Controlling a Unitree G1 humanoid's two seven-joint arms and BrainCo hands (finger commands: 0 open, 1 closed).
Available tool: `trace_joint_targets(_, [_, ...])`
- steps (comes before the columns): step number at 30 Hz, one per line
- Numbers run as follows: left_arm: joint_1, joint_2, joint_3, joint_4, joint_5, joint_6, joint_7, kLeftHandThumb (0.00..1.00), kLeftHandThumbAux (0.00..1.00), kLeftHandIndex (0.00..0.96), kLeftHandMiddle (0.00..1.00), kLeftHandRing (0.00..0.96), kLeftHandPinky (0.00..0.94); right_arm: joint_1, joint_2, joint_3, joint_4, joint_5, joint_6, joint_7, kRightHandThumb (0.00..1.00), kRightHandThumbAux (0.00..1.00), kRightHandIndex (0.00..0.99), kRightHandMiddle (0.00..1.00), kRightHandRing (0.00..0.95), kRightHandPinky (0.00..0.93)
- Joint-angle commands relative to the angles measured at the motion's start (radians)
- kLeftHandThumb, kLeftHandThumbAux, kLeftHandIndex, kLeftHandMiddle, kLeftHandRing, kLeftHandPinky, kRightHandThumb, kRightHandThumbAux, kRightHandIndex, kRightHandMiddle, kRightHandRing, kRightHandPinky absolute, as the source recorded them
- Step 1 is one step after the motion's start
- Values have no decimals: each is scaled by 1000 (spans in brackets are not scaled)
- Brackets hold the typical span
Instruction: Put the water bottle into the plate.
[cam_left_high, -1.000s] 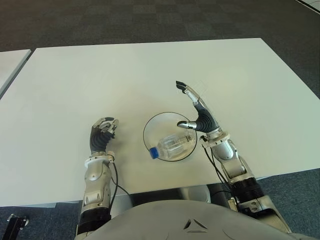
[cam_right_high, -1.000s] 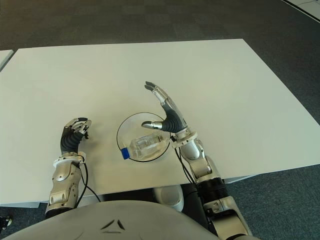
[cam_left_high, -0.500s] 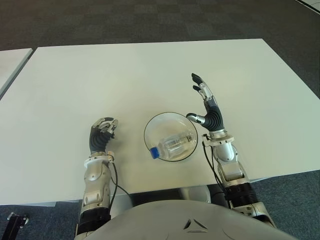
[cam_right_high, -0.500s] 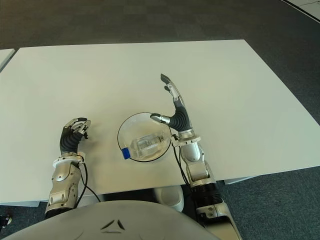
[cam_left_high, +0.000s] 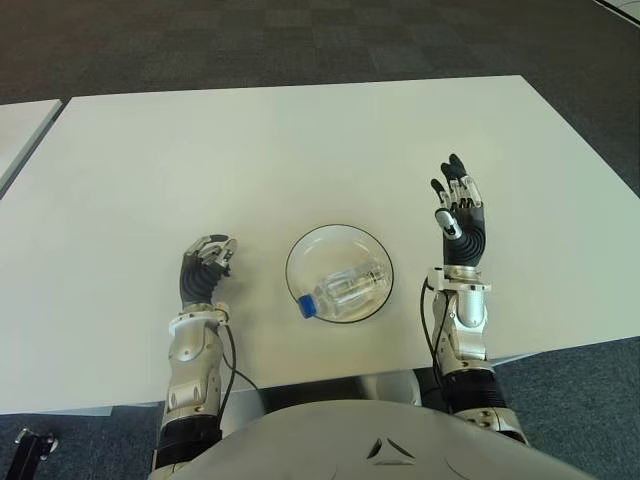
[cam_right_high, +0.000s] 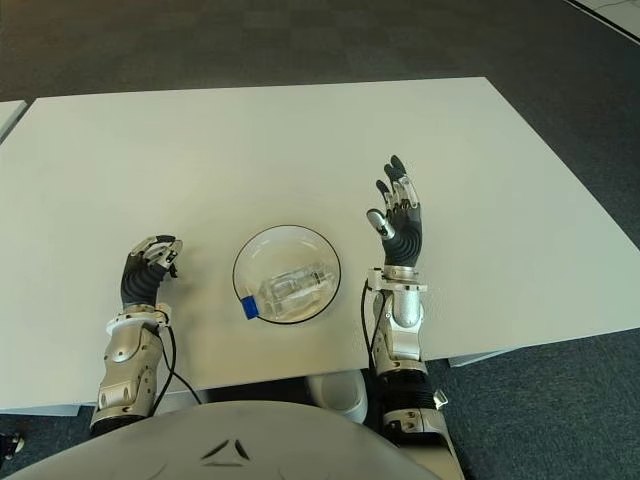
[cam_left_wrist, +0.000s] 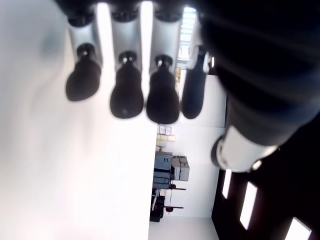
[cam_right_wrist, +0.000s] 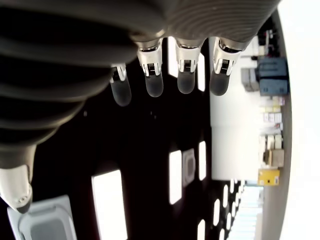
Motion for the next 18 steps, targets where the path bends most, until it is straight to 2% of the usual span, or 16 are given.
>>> trace_joint_targets(1, [6,3,-2,-7,-4,14,-7,703,720,435,760,753,753,28,13,-32,-16,39,53,17,359,575,216,90,79,201])
trace_joint_targets(18, [3,10,-3,6,4,-6,-13,704,720,435,761,754,751,94,9,-91,-89,42,221,36,246,628,147,164,171,273])
